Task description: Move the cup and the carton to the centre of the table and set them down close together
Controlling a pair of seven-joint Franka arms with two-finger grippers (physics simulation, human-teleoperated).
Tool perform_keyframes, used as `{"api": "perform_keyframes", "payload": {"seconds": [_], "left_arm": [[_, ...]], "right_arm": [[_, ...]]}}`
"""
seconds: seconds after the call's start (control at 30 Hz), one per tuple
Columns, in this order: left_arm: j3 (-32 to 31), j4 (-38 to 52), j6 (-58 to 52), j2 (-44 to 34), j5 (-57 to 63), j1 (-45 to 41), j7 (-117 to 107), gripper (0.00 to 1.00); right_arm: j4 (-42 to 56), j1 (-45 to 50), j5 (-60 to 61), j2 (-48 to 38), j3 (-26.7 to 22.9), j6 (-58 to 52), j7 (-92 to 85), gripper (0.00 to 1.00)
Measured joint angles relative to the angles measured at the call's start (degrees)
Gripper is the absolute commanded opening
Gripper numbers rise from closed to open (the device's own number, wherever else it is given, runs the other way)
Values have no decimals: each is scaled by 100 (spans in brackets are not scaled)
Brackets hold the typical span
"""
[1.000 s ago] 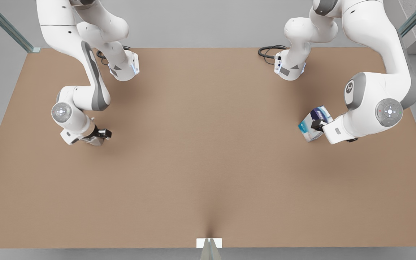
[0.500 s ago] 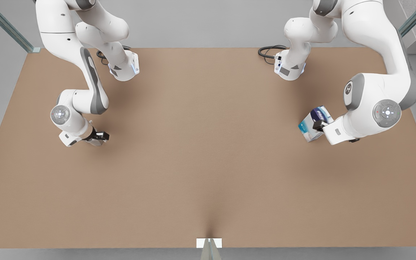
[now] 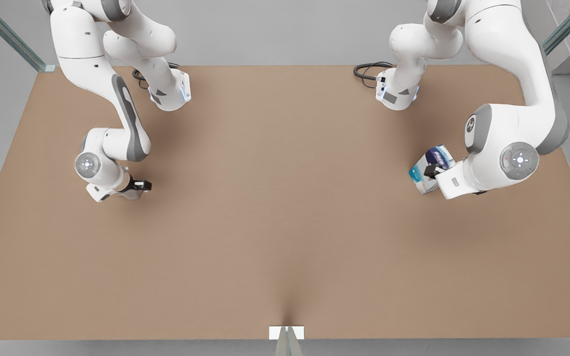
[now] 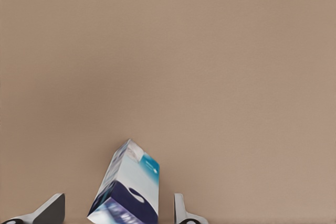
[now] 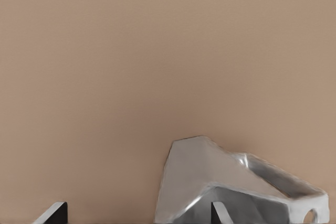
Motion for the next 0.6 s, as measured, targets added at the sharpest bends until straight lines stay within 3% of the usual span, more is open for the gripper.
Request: {"api": "perform_keyframes", "payload": {"seconds": [0.23, 0.27, 0.3, 0.33, 0.53, 0.6], "left_arm": [[0, 0, -9, 0, 0, -9, 0, 100], [0, -5, -17, 0, -1, -9, -5, 100], [0, -9, -40, 0, -3, -9, -9, 100], [0, -9, -44, 0, -3, -9, -9, 100], [0, -9, -44, 0, -3, -34, -4, 100], [0, -9, -44, 0, -3, -35, -9, 100]], "right_arm": [[18, 0, -7, 210, 0, 1, -1, 100], [26, 0, -8, 210, 0, 0, -3, 86], [26, -2, -8, 215, 0, 0, -5, 63], [26, -7, -8, 228, 0, 0, -6, 59], [18, -166, -17, 314, 0, -12, -234, 54], [18, -167, -17, 306, 0, -57, -234, 34]]}}
